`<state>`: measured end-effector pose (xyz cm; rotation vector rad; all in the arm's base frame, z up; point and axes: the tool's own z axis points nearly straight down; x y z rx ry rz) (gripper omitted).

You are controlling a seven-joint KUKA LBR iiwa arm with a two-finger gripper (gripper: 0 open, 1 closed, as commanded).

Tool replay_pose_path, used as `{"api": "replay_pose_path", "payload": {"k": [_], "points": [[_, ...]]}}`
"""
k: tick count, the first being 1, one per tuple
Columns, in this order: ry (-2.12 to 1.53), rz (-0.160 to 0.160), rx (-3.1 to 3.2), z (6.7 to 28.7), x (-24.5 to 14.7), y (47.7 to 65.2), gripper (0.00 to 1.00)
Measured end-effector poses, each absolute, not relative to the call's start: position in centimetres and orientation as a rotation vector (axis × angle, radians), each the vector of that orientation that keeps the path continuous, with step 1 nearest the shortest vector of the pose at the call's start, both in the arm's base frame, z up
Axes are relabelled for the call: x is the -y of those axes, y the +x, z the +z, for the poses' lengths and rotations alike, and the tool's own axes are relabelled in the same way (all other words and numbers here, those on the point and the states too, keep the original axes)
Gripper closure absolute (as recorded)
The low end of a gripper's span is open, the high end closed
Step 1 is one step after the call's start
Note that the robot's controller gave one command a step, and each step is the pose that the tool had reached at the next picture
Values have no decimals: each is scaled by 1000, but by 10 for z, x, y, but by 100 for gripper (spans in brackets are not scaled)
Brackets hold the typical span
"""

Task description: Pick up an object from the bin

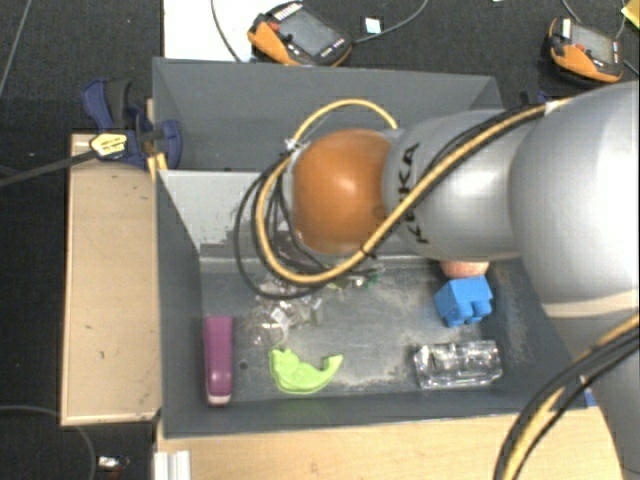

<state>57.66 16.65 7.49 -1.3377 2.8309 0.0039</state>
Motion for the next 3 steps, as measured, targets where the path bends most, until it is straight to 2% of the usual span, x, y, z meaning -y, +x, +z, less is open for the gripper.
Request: {"api": "replay_pose_path", "payload": {"k": [1,2,3], "points": [[-1334,4,-2831,80,-167,577,100],[-1334,8,-2842,106,-166,574,100],[-1324,6,-2836,141,-167,577,100]]}}
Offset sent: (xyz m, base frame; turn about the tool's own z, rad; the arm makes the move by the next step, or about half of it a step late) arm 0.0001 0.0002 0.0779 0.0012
